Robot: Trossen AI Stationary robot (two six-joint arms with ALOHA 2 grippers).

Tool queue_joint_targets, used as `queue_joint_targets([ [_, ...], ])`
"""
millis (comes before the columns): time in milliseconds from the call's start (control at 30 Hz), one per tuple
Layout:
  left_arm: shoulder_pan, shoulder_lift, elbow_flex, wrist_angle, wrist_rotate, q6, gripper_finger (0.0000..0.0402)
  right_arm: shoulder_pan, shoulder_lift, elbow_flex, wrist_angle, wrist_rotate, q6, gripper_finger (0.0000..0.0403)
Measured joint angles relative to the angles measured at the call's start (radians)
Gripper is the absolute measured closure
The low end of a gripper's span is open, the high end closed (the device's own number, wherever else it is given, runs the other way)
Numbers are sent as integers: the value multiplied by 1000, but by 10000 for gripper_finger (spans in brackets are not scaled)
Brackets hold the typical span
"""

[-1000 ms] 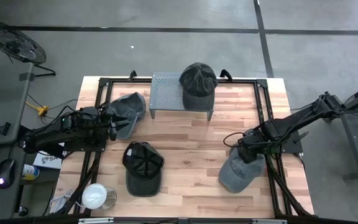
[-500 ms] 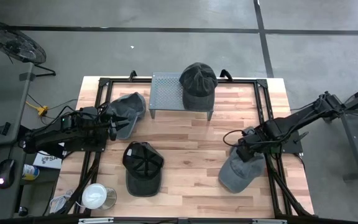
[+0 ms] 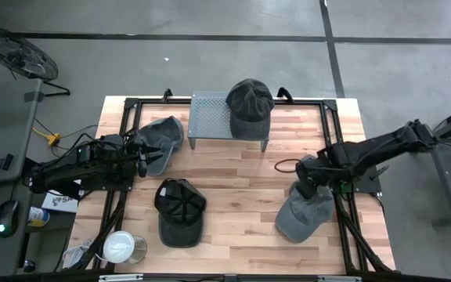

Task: Pick & Place hat
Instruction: Put the right gray cap on the shelf

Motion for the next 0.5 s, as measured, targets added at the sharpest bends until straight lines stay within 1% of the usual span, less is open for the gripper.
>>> queue_joint_targets([
  [267,0,0,0,0,0,0,257,-145,1,-1,-51,-42,-164,113],
  [500,0,0,0,0,0,0,257,-223,96,-5,-73,-120,-251,113],
])
